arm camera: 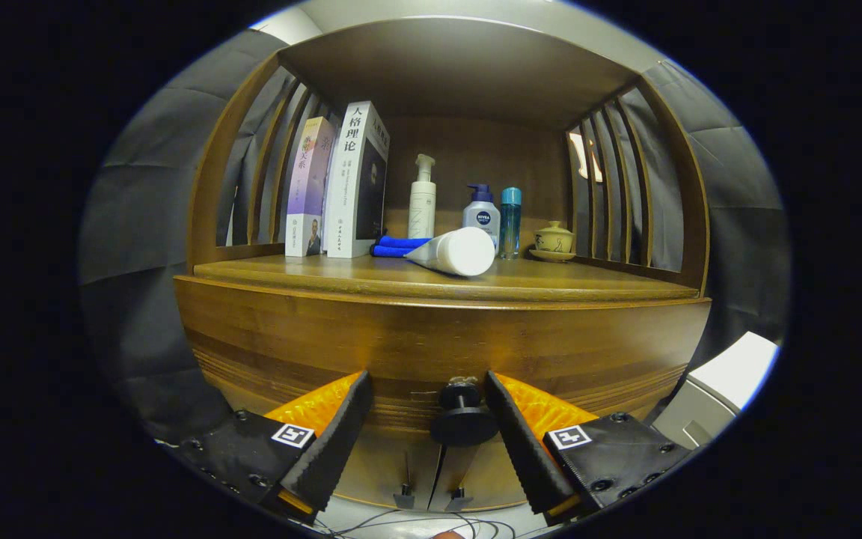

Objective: Pull open the drawer, take out the items inside it, and place them on the countertop above the cabinet.

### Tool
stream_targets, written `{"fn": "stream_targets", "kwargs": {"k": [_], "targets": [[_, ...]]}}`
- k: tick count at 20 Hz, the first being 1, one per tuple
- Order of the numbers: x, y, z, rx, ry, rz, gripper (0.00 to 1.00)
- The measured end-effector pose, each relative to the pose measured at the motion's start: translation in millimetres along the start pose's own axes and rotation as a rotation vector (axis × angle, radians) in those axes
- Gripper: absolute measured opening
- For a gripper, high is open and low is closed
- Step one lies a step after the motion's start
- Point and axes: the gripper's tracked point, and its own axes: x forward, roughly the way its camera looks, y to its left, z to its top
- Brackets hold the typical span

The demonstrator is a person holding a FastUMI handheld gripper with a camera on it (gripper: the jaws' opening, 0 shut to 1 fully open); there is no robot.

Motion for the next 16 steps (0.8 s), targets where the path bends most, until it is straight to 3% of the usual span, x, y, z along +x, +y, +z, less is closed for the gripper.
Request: {"fn": "stream_targets", "kwargs": {"k": [8, 11, 16], "targets": [[-1, 1, -8, 0.004, -0.012, 0.004, 1.0], [-30, -8, -4, 0.075, 0.005, 0.018, 0.99], [-99, -23, 11, 0.007, -0.048, 0.032, 0.99]]}}
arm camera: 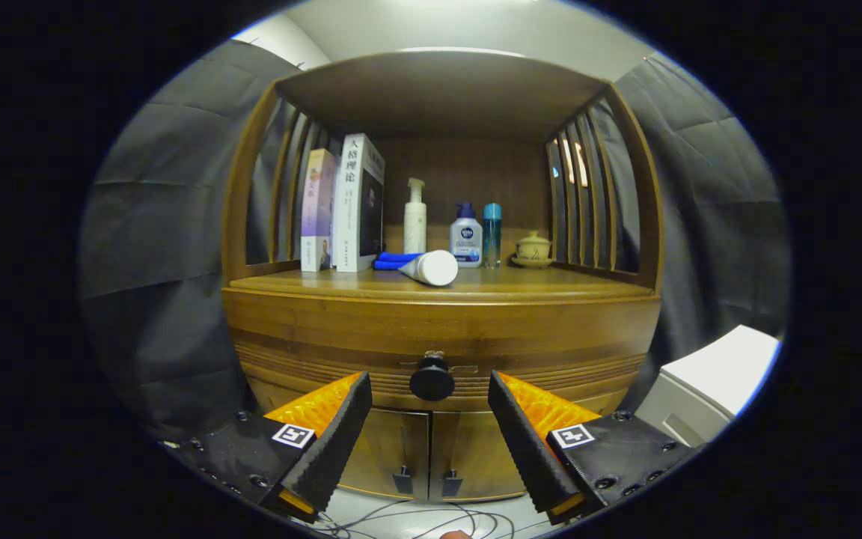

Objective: Pull open the drawer, take out the items inside it, and place them on the countertop above the cabinet.

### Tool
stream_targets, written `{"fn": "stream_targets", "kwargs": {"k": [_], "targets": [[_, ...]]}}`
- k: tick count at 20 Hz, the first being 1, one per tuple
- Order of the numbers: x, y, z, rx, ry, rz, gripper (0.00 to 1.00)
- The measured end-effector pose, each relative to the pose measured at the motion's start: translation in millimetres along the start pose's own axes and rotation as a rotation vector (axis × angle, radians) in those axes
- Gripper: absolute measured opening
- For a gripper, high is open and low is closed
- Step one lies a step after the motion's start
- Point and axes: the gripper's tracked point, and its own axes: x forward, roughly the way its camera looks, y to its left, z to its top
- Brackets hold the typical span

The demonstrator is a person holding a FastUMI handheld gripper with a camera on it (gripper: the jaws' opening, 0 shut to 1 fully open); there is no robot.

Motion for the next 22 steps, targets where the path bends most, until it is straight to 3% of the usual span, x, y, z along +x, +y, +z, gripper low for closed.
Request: {"fn": "stream_targets", "kwargs": {"k": [11, 22], "targets": [[-107, 8, 40, 0.063, -0.086, 0.105, 0.99], [-126, -4, 56, 0.091, -0.128, 0.11, 0.97]]}}
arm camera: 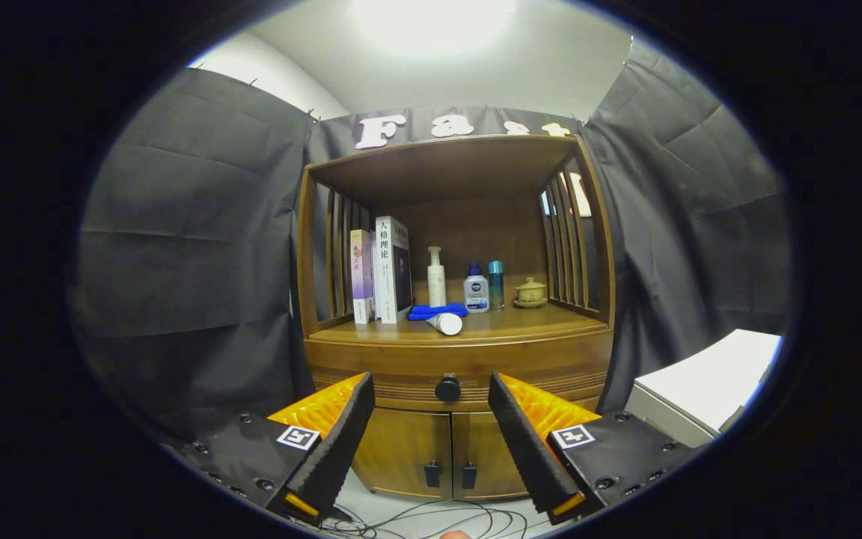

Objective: Pull open the drawer, take out the items inside it, and place them on the countertop above the cabinet.

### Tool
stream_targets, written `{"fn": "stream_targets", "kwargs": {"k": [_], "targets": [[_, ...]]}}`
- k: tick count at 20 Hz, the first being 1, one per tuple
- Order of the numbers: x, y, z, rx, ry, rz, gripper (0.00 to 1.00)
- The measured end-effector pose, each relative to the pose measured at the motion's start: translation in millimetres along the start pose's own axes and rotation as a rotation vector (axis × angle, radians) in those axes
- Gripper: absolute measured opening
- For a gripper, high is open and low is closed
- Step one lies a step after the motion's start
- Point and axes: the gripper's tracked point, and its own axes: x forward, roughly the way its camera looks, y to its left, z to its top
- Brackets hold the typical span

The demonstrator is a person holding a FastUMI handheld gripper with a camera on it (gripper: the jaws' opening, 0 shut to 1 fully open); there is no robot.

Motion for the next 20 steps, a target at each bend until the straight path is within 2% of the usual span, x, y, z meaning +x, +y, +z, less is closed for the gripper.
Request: {"fn": "stream_targets", "kwargs": {"k": [20], "targets": [[1.6, 8.5, -9.1, -0.01, 0.024, 0.019, 0.97]]}}
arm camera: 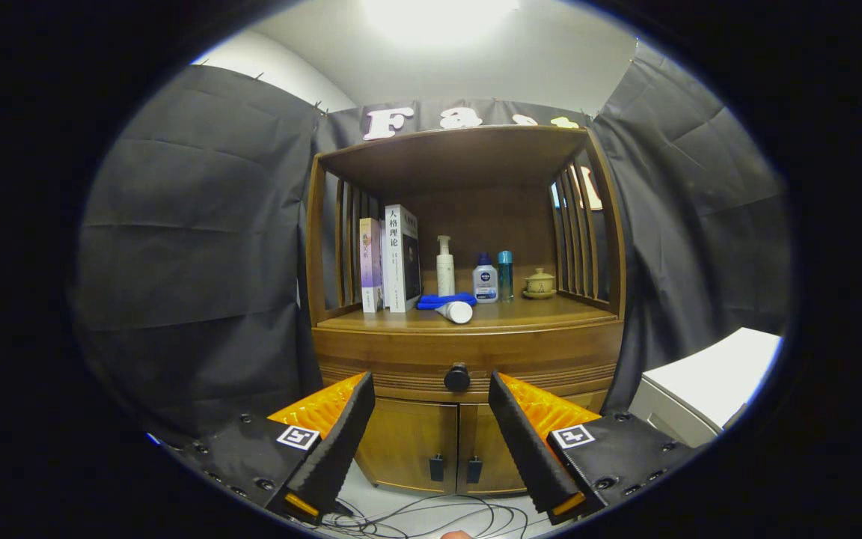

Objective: Pull open the drawer, take out the items inside it, and place them on the countertop above the cabinet.

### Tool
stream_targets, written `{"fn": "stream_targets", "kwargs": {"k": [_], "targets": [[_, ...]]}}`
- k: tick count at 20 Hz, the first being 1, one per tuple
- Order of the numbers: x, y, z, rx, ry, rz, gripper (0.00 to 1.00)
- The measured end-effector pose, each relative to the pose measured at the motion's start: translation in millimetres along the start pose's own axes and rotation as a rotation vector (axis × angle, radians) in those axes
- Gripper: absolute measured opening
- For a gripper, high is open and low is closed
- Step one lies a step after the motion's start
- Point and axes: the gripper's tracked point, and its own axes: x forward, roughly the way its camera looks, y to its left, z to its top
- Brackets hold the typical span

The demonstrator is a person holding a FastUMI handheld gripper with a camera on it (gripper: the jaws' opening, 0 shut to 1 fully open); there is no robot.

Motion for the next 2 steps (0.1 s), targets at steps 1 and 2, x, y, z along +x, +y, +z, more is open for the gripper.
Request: {"fn": "stream_targets", "kwargs": {"k": [1, 2], "targets": [[-0.8, 0.5, 1.7, 0.002, -0.004, 0.001, 0.97], [-1.4, 0.4, 3.5, 0.005, -0.009, 0.0, 0.97]]}}
